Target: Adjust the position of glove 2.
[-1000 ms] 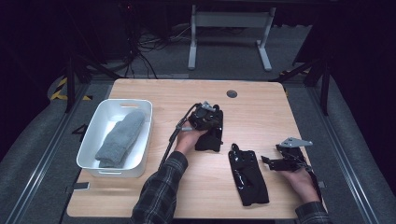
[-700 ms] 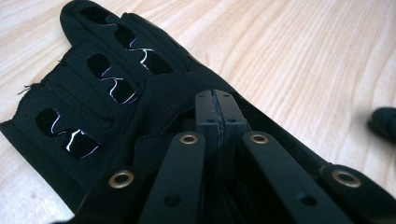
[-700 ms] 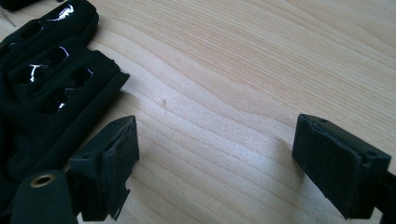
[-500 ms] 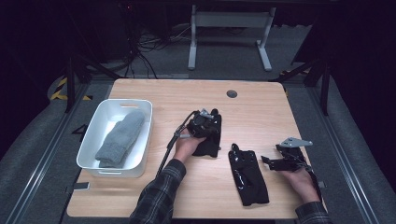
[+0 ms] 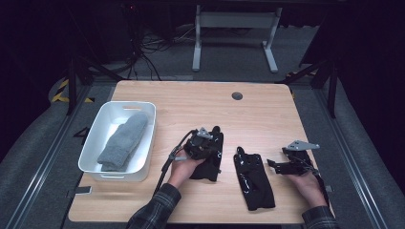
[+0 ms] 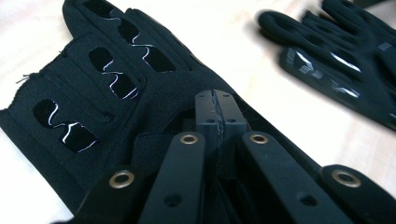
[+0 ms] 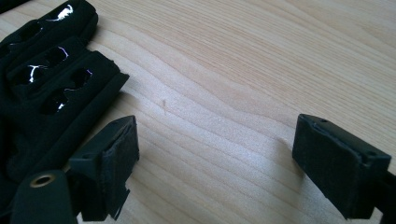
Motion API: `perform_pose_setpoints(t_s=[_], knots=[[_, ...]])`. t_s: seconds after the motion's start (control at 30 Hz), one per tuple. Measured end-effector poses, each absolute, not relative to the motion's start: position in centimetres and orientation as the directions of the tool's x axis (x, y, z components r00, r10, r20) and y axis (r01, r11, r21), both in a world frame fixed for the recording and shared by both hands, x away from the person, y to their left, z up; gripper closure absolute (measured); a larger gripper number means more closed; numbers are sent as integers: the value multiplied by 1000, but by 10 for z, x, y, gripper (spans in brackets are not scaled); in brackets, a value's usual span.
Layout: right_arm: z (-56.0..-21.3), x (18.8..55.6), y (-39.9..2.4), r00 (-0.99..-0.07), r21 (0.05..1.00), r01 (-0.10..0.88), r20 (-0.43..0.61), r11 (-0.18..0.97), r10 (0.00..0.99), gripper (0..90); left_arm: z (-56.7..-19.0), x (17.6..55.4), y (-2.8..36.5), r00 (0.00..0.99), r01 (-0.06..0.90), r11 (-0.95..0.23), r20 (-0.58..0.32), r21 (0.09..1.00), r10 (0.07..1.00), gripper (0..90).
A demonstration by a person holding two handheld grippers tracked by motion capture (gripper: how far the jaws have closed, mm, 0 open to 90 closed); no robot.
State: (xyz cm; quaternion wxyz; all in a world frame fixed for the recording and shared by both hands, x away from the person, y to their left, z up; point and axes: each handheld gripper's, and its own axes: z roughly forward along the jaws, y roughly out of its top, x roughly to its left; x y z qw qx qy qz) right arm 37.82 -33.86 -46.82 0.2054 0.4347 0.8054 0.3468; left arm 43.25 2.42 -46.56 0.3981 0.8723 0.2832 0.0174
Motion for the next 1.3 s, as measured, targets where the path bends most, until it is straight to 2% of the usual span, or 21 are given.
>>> perform_pose_setpoints(t_s=[0.43,0.5,0.63,0.83,1.1,1.3], knots=[[-468,378,-339,-537,737,558,-30,382,843,152,-464,389,35,854,479,-535,-230,696,466,895],[-468,378,-339,-537,737,558,-29,381,843,152,-459,388,35,852,477,-524,-226,706,471,767],[-468,378,-339,-537,737,558,-29,381,843,152,-445,383,45,848,458,-527,-173,716,502,612],[-468,378,-338,-536,737,559,-30,381,843,152,-441,383,71,808,494,-508,-157,706,567,508],[-468,378,-338,-536,737,559,-30,381,844,152,-450,383,90,775,535,-491,-168,688,610,497],[-468,378,-338,-536,737,559,-30,381,844,152,-457,382,88,769,544,-515,-147,662,622,506]])
